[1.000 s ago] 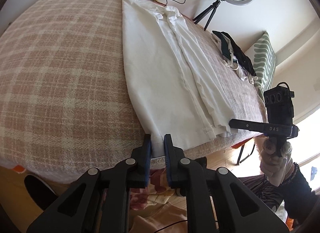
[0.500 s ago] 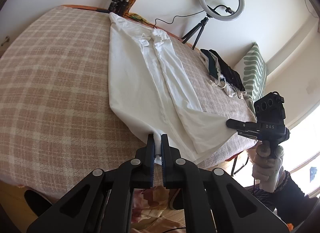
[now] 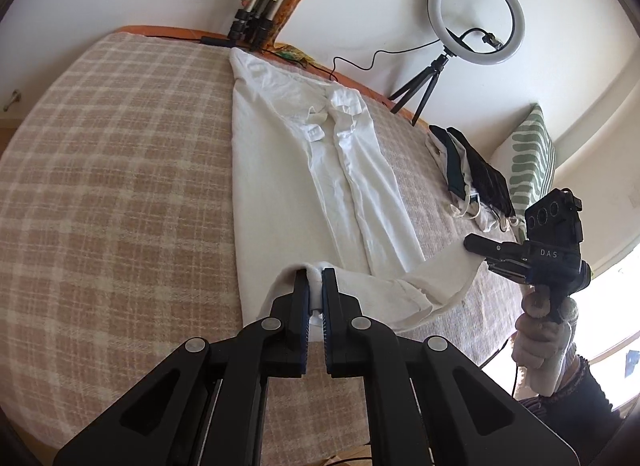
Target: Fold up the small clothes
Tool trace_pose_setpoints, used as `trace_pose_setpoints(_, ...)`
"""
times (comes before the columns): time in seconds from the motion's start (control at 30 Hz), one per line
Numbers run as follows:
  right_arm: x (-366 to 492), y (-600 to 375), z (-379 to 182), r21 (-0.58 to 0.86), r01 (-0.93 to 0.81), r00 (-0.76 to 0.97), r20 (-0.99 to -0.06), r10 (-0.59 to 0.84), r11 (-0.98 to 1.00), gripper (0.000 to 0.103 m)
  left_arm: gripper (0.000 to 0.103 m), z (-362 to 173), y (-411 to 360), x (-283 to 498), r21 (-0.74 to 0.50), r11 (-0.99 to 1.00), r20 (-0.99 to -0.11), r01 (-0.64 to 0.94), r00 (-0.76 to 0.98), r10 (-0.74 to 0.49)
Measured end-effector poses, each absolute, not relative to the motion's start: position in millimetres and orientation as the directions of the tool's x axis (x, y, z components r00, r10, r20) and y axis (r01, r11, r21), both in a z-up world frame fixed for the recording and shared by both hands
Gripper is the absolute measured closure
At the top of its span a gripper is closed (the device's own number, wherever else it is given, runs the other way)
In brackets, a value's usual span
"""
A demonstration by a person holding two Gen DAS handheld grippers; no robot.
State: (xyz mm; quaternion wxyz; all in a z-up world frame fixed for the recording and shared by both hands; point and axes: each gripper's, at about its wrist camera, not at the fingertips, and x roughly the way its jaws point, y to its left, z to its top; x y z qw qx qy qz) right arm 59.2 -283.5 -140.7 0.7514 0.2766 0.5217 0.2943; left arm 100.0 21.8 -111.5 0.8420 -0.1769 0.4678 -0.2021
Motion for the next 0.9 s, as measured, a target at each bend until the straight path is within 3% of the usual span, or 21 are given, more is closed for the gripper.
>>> trace_pose_setpoints(0.5,128,-274,-188,0.693,-0.054,0.249,-0.688,0.682,0.719,0.096,0.099,-151,26,167,-0.475,0.869,-0.76,0.136,0.434,-0.483)
trace_pose_setpoints(0.6,133,-281,-188,0.665,-0.037,0.274,-0.712,0.647,0.746,0.096,0.092,-147,26,174,-0.428,0.892,-0.779,0.143,0.442,-0.445)
trace_pose_setpoints(0.63,133,-283,-185,0.644,-0.042,0.278,-0.727,0.628,0.764,0.091,0.089,-143,26,174,-0.389,0.91,-0.79,0.146,0.456,-0.411)
trace_pose_setpoints(0.67,133,-286,-181,0.624,-0.044,0.284,-0.741,0.609,0.78,0.072,0.089,-138,27,173,-0.36,0.921,-0.788,0.152,0.479,-0.387)
trace_pose_setpoints(0.73,128,-293,-169,0.612,-0.055,0.34,-0.731,0.591,0.789,0.053,0.088,-130,33,170,-0.347,0.923,-0.769,0.168,0.512,-0.382)
trace_pose_setpoints(0.9,108,-279,-143,0.568,-0.23,0.332,-0.717,0.612,0.79,0.053,0.088,-116,34,151,-0.334,0.906,-0.742,0.259,0.52,-0.423)
